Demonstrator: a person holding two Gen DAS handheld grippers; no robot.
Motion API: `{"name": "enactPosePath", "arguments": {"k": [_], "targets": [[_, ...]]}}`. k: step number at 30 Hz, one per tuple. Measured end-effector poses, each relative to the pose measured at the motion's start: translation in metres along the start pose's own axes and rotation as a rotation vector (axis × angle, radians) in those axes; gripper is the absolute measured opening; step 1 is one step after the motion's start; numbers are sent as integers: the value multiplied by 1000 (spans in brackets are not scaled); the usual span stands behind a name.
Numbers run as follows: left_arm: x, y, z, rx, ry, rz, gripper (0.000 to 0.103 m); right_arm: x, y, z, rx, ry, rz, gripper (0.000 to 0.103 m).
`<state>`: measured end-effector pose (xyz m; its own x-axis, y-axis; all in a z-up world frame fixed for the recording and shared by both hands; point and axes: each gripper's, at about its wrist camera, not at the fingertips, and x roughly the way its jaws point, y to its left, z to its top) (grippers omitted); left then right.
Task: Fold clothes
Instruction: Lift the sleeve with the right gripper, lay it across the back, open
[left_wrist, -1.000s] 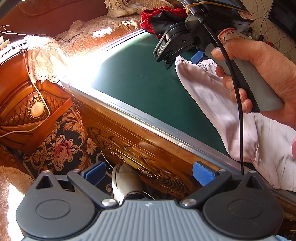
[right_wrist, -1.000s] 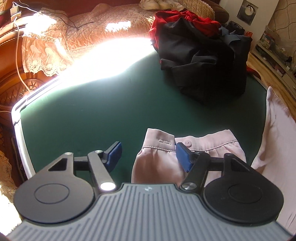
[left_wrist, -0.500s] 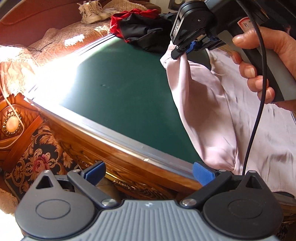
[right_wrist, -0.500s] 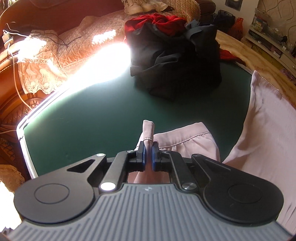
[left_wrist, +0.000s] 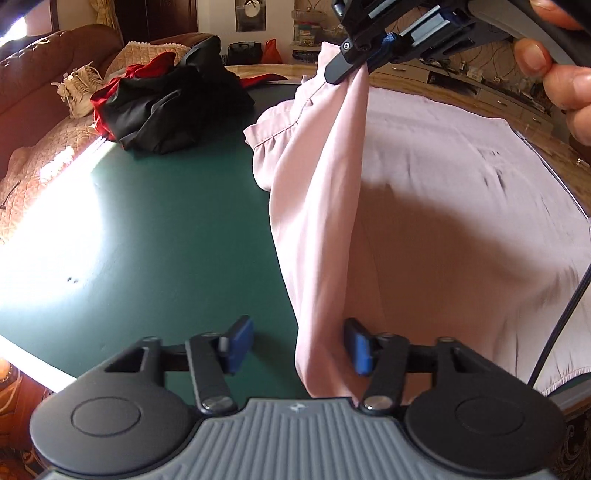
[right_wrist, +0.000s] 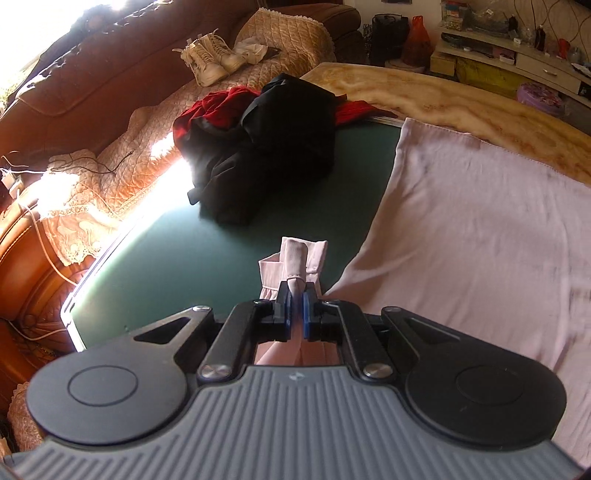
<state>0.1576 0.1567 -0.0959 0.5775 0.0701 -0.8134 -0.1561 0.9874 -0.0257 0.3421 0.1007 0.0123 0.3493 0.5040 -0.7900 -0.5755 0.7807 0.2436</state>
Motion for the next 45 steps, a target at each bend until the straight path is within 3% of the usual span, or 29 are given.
{"name": "enactPosePath", "arguments": {"k": [1,8,11,15,21,26,30,34,37,42,45], "targets": [[-2,-1,2,-11,4,-34,5,-5,-9,-2,19,-10,7,8],[-44,-47,27,123,-123,-124,2,-65,-86,-16,156,-125,44,8],[-66,-86,40,213,-174,-192,1,-107,-129,-27,235,-205,51,7],[-82,-154,53,342,-211,-306,1,-165,-191,-52,310,-308,-3,7],[-71,-258,42,541,-168,-506,1,-228,-283,-131,450,-415,-153,7],[-28,-324,11,703,-21,-609,1,-231,-349,-236,660,-428,-275,7],[0,-328,-8,762,48,-606,4,-199,-402,-311,840,-353,-332,7],[6,-307,-10,765,55,-596,12,-188,-420,-348,905,-366,-292,7],[10,-304,2,750,67,-561,12,-190,-419,-353,918,-405,-258,7],[-4,-304,-3,732,91,-631,12,-199,-416,-348,902,-452,-232,8],[-8,-297,1,705,58,-589,14,-195,-425,-349,917,-446,-209,8]]}}
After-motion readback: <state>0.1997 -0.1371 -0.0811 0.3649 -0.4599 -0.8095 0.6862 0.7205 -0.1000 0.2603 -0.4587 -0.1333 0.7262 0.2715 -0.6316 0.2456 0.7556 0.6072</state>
